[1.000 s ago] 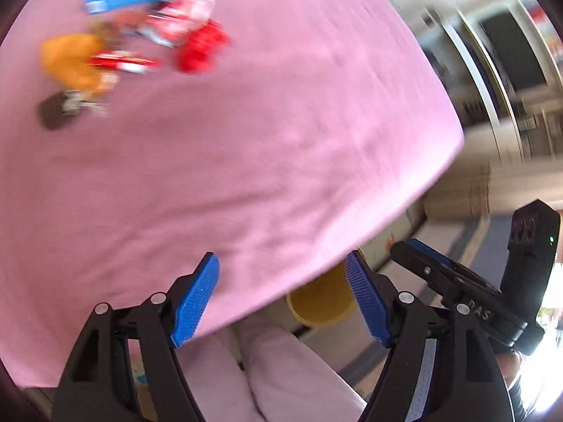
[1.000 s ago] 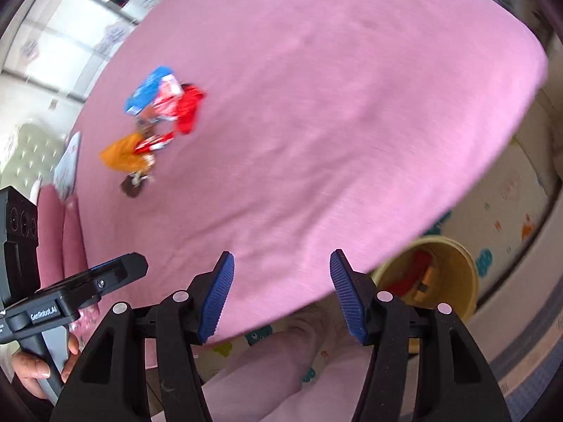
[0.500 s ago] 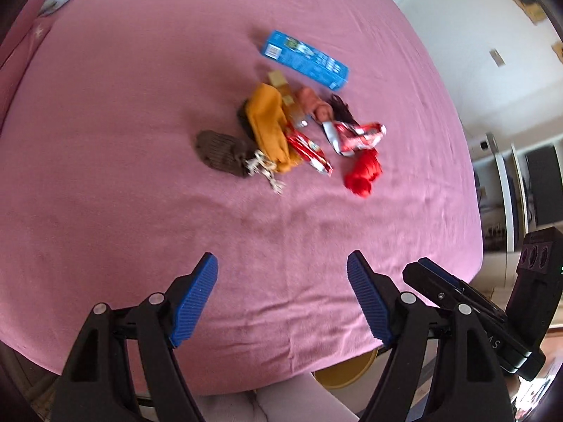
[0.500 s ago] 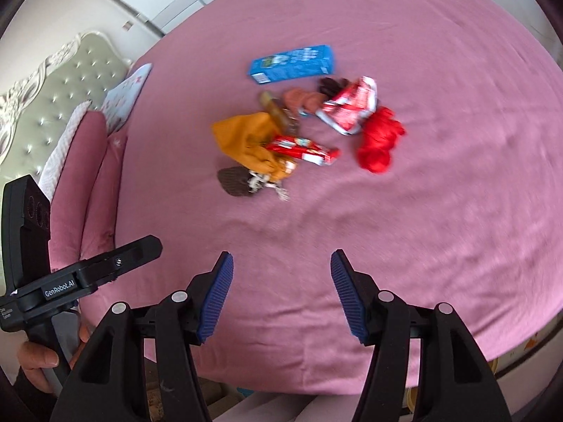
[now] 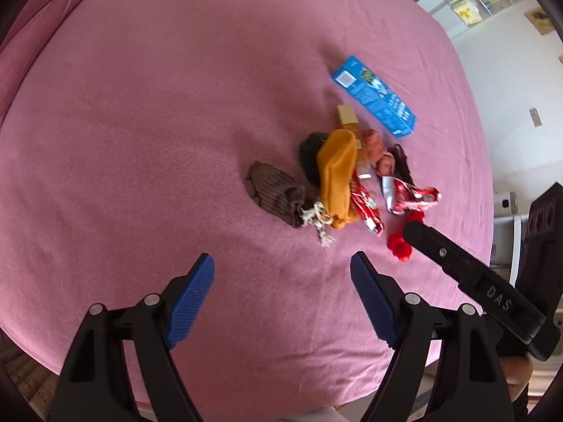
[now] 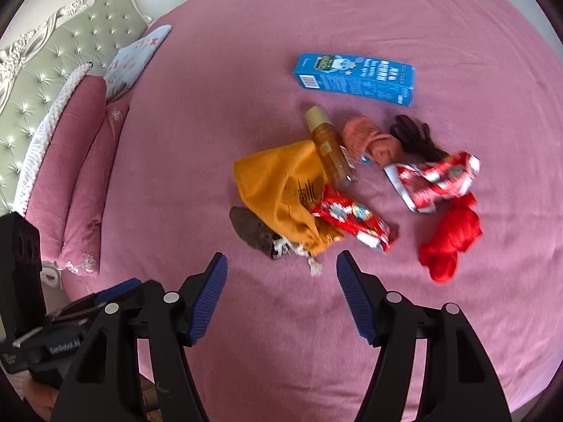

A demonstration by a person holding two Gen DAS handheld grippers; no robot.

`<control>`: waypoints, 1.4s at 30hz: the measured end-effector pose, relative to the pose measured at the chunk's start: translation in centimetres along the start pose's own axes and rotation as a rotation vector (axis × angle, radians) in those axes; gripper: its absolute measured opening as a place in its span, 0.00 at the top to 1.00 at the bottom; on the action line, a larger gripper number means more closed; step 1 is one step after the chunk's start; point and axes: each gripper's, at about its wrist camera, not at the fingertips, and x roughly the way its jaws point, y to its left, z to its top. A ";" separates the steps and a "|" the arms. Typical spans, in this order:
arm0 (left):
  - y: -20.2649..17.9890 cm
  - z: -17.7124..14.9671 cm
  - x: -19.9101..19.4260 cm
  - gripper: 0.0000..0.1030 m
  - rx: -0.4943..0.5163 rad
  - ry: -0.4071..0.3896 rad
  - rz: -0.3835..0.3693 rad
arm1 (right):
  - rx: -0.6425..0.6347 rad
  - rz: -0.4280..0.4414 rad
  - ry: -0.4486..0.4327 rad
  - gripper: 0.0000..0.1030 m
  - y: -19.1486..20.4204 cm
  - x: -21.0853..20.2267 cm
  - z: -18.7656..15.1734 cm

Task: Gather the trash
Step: 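Return both open tools over the remaining items on the bed, then grasp the mustard cloth with the right tool while the left tool grasps the brown sock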

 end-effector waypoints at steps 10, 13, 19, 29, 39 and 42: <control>3.0 1.5 4.4 0.23 -0.094 0.062 0.020 | -0.072 -0.020 0.096 0.34 1.7 7.5 3.9; 3.4 1.5 5.4 0.23 -0.109 0.082 0.025 | -0.084 -0.048 0.111 0.33 2.1 8.7 4.3; 3.3 1.4 6.8 0.23 -0.104 0.113 0.029 | -0.080 -0.033 0.103 0.62 1.9 9.0 4.8; 1.9 3.5 9.6 0.23 -0.148 0.142 0.004 | -0.006 0.089 0.040 0.87 -1.2 4.9 4.6; 1.3 6.0 13.9 0.24 -0.280 0.169 0.019 | 0.048 0.182 -0.010 0.87 -4.2 0.5 4.8; 1.0 6.4 15.7 0.36 -0.284 0.193 0.053 | 0.054 0.201 -0.006 0.87 -4.5 0.4 4.9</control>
